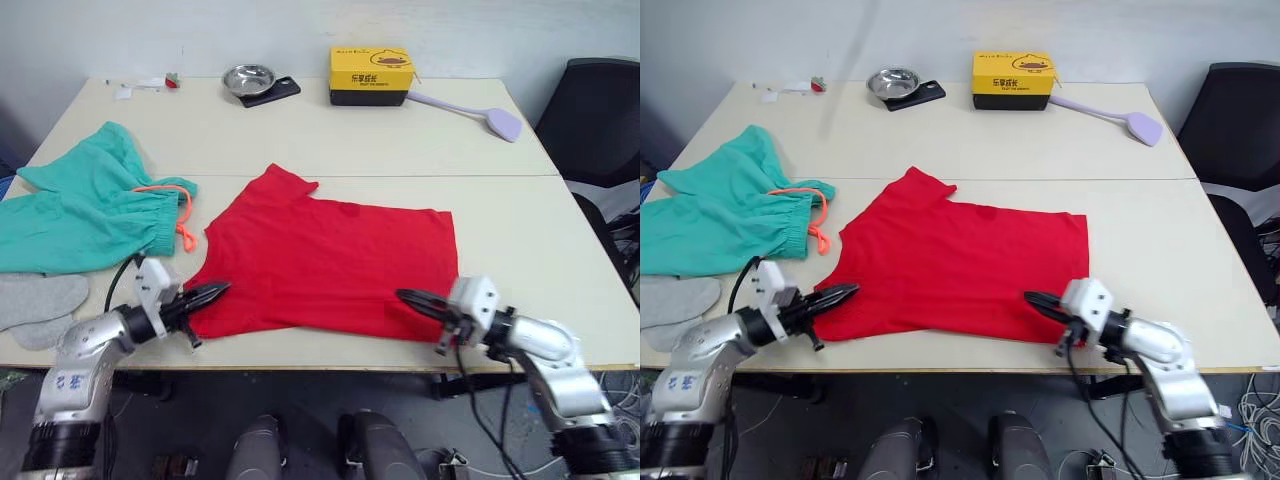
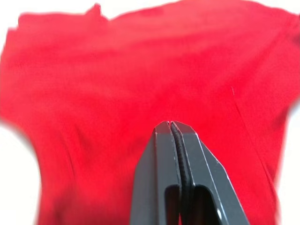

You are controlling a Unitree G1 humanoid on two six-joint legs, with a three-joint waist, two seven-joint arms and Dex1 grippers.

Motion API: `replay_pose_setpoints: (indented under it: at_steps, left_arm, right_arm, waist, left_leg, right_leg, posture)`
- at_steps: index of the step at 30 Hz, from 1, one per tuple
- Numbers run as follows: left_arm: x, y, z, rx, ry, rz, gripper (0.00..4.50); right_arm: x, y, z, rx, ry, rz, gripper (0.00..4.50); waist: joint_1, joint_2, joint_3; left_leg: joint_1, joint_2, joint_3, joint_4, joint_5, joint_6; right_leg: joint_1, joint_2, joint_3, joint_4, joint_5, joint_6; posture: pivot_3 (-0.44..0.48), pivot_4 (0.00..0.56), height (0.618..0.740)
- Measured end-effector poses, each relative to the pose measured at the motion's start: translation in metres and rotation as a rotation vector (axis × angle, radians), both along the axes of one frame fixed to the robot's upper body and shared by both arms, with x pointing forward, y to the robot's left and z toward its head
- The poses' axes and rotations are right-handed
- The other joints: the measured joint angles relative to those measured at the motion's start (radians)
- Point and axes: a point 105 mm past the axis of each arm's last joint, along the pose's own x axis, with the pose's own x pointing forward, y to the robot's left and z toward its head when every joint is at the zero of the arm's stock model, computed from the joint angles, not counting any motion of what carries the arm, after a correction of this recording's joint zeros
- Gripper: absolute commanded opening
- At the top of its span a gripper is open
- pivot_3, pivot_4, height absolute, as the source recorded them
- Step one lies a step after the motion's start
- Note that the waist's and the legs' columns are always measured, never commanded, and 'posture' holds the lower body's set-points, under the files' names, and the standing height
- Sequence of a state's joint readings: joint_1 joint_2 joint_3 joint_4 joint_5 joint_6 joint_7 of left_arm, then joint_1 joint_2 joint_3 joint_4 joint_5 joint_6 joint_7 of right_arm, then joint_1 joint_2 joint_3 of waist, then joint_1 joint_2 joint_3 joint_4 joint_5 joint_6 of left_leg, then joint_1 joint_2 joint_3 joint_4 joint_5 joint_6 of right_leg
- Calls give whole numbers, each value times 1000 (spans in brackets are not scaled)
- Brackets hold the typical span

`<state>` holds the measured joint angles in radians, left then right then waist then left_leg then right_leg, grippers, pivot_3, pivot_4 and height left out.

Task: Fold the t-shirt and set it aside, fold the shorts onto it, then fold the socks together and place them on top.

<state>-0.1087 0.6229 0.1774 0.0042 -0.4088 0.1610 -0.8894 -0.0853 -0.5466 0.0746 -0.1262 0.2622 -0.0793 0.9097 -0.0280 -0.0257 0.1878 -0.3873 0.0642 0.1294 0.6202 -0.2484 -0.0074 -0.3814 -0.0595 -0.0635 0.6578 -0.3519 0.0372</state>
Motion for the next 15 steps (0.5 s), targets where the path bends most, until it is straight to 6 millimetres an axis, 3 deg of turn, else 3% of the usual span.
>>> replay_pose_setpoints:
  at_steps: [4, 7, 10, 15]
  left_arm:
    - [5, -17, -21, 68, 53, -4, 42]
    - [8, -16, -25, 111, 54, 18, 42]
    - [8, -7, -26, 142, 50, 55, 42]
    - [-4, 31, -26, 197, 61, 138, 42]
  right_arm:
    - [-4, 27, -24, -85, 28, 53, 0]
    - [0, 19, -31, -120, 29, 18, 0]
    - [3, -10, -31, -165, 16, -48, 0]
    - [4, -73, -27, -218, 43, -180, 0]
  waist:
    - [0, 0, 0]
    - [0, 0, 0]
    - [0, 0, 0]
    - [-4, 0, 0]
  left_leg:
    - [-3, 0, 1, 0, 1, 3]
    - [-2, 0, 2, 0, 1, 3]
    - [1, 0, 1, 0, 0, 3]
    - [4, 0, 1, -1, -2, -1]
  right_leg:
    - [-2, 0, 0, -2, 0, 1]
    - [-2, 0, 1, -2, 0, 1]
    - [1, 0, 1, -2, 0, 1]
    - [4, 0, 1, -2, -1, 0]
  posture:
    - [0, 150, 740]
    - [0, 150, 740]
    - [0, 150, 740]
    - [0, 150, 740]
